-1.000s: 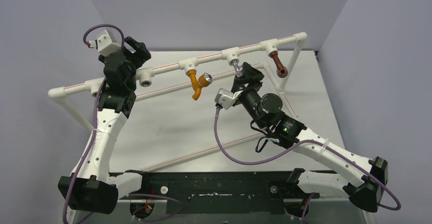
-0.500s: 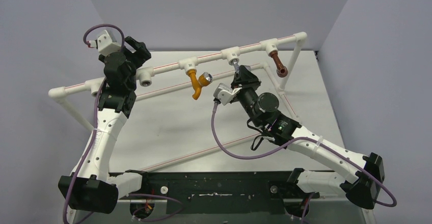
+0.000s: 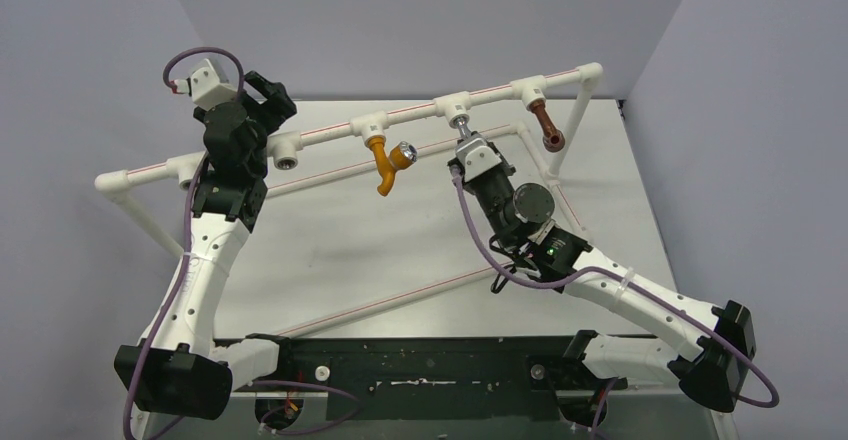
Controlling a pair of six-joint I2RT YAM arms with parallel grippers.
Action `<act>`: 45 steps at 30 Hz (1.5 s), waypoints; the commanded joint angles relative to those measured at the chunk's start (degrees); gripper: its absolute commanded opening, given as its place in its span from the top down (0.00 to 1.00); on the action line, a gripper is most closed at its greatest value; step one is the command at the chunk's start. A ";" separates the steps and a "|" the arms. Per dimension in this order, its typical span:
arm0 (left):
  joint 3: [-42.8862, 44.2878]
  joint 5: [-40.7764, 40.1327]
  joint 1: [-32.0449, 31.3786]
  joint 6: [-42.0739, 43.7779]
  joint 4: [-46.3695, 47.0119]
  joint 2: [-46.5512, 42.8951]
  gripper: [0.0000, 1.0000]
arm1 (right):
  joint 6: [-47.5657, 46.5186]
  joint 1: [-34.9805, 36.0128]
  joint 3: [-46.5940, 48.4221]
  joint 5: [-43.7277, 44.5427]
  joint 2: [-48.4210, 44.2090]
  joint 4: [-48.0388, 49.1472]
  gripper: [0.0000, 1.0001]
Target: Install the water faucets
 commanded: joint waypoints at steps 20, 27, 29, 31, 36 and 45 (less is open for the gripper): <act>-4.83 1.26 -0.03 0.47 -14.82 3.21 0.24 | 83.32 -0.43 -2.82 18.37 -1.70 9.73 1.00; -4.95 1.26 -0.06 0.46 -14.82 3.04 0.24 | 98.58 -0.42 -3.90 21.08 -3.69 8.00 1.00; -4.96 1.28 -0.08 0.39 -14.87 3.08 0.24 | 102.06 -0.43 -2.86 21.19 -3.88 5.54 1.00; -4.97 1.26 0.01 0.50 -14.87 3.16 0.24 | 104.35 -0.44 -1.21 21.10 -3.61 2.55 1.00; -4.97 1.09 -0.06 0.49 -14.86 3.12 0.24 | 104.42 -0.31 0.23 21.40 -3.36 -0.74 1.00; -4.94 1.09 -0.05 0.53 -14.82 3.12 0.24 | 100.58 -0.27 2.34 21.92 -4.49 -8.38 0.55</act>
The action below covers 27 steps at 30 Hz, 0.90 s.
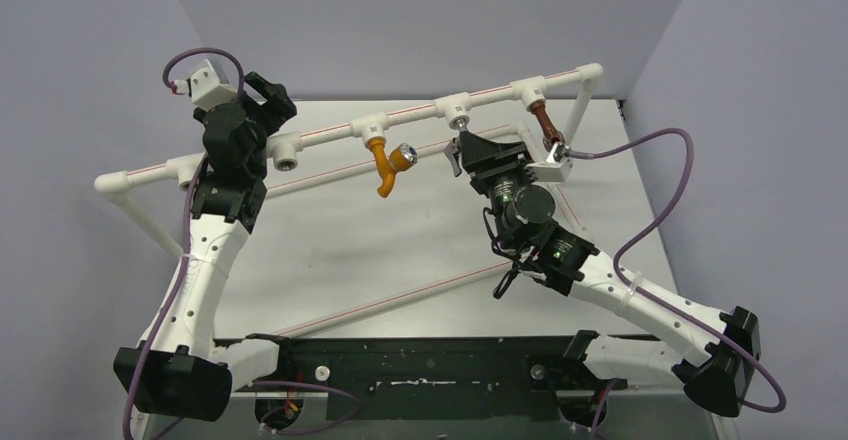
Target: Install the water faucets
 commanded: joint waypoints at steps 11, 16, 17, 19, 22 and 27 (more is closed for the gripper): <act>-4.94 0.48 0.04 0.51 -13.96 3.60 0.24 | -6.75 -0.54 4.76 1.84 -3.47 -5.98 0.33; -4.94 0.47 0.10 0.54 -13.92 3.60 0.24 | -15.68 -0.55 6.89 -2.01 -3.53 -6.68 0.33; -4.94 0.47 0.04 0.50 -13.94 3.60 0.24 | -17.48 -0.50 7.08 -2.31 -3.82 -6.85 0.33; -4.94 0.58 0.11 0.55 -13.89 3.60 0.24 | -20.39 -0.63 7.08 -3.00 -4.61 -6.88 0.32; -4.94 0.61 0.08 0.42 -13.91 3.64 0.24 | -23.19 -0.70 7.77 -4.43 -4.86 -8.10 0.32; -4.93 0.71 0.06 0.43 -13.86 3.69 0.24 | -34.29 -0.75 10.09 -7.58 -4.68 -10.01 0.32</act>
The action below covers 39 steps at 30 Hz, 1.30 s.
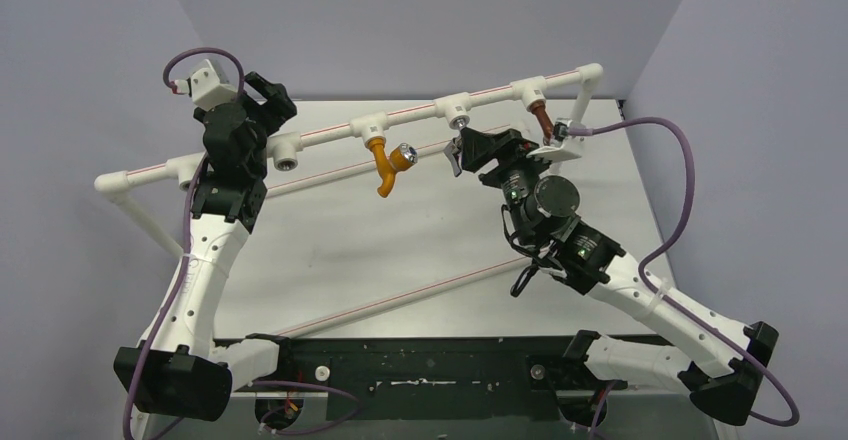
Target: Install the water faucets
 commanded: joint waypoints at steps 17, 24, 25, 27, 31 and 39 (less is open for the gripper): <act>-4.86 0.80 -0.03 0.47 -14.12 3.56 0.24 | -70.45 -0.21 13.29 -24.79 -4.19 -17.28 0.33; -4.94 0.99 -0.07 0.53 -14.10 3.51 0.24 | -94.94 0.29 13.82 -26.64 -4.85 -27.31 0.32; -4.92 0.98 -0.13 0.51 -14.11 3.47 0.24 | -97.99 0.54 13.64 -25.96 -4.77 -28.61 0.31; -4.93 1.00 -0.18 0.47 -14.13 3.47 0.24 | -103.30 1.31 12.84 -24.30 -4.68 -29.85 0.29; -4.90 1.06 -0.14 0.46 -14.08 3.55 0.24 | -112.83 2.69 11.11 -19.36 -3.83 -28.26 0.28; -4.92 1.06 -0.12 0.52 -14.03 3.55 0.24 | -134.19 9.10 4.29 -9.90 -2.16 -15.16 0.28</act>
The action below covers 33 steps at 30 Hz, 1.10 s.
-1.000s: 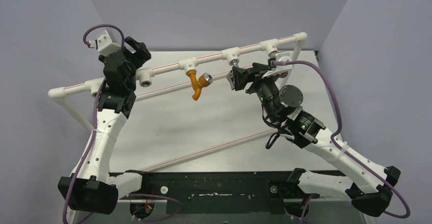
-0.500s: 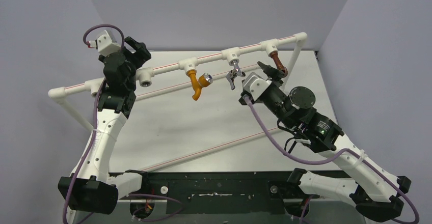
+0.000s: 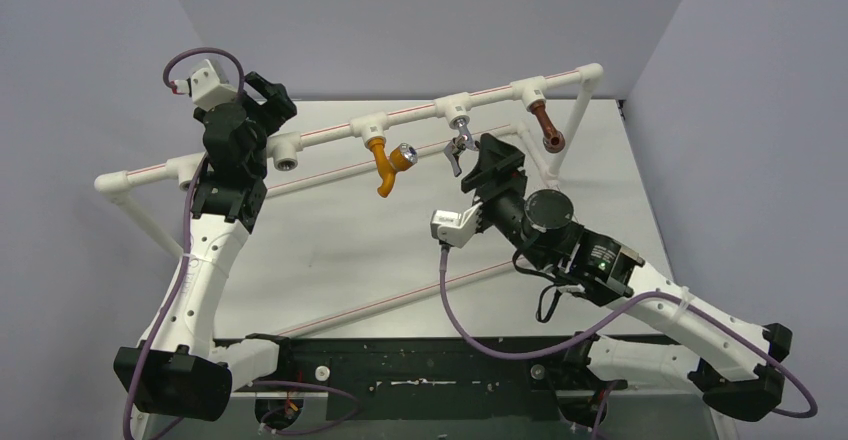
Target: Install the water faucets
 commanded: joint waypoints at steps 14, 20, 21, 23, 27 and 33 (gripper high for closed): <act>-4.97 1.14 -0.17 0.48 -14.01 3.38 0.24 | -29.39 2.86 -5.70 13.61 7.49 17.75 0.31; -4.98 1.37 -0.16 0.51 -14.03 3.43 0.24 | -29.10 1.05 -7.08 12.88 8.64 19.03 0.35; -5.01 1.32 -0.13 0.49 -14.03 3.43 0.24 | -29.11 0.65 -7.18 12.80 8.96 19.24 0.36; -5.03 1.36 -0.11 0.47 -14.01 3.45 0.24 | -28.75 -0.22 -7.14 12.61 9.61 19.33 0.37; -5.03 1.44 -0.14 0.49 -14.02 3.29 0.24 | -27.91 -1.34 -6.98 11.76 10.72 20.25 0.43; -5.03 1.48 -0.10 0.45 -14.03 3.30 0.24 | -26.89 -2.11 -6.19 11.55 12.70 22.54 0.57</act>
